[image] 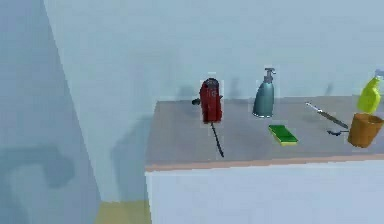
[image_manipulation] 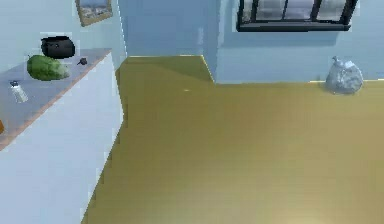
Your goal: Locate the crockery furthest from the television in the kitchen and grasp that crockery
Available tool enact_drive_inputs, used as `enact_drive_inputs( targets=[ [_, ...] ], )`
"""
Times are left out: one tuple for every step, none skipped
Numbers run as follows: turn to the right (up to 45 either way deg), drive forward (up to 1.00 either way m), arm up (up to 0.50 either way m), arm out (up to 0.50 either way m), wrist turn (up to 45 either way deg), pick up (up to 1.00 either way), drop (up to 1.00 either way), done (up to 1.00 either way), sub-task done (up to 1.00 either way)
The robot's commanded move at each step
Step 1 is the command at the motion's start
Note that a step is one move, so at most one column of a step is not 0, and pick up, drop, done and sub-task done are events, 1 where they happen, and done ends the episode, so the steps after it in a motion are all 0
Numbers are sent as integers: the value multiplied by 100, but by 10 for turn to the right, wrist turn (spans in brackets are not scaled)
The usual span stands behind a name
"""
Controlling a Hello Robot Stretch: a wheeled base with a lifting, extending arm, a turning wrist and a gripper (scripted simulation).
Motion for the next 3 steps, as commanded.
enact_drive_inputs(
  targets=[
    [450,0,0,0,0,0,0,0,0],
    [150,0,0,0,0,0,0,0,0],
    [0,100,0,0,0,0,0,0,0]
  ],
)
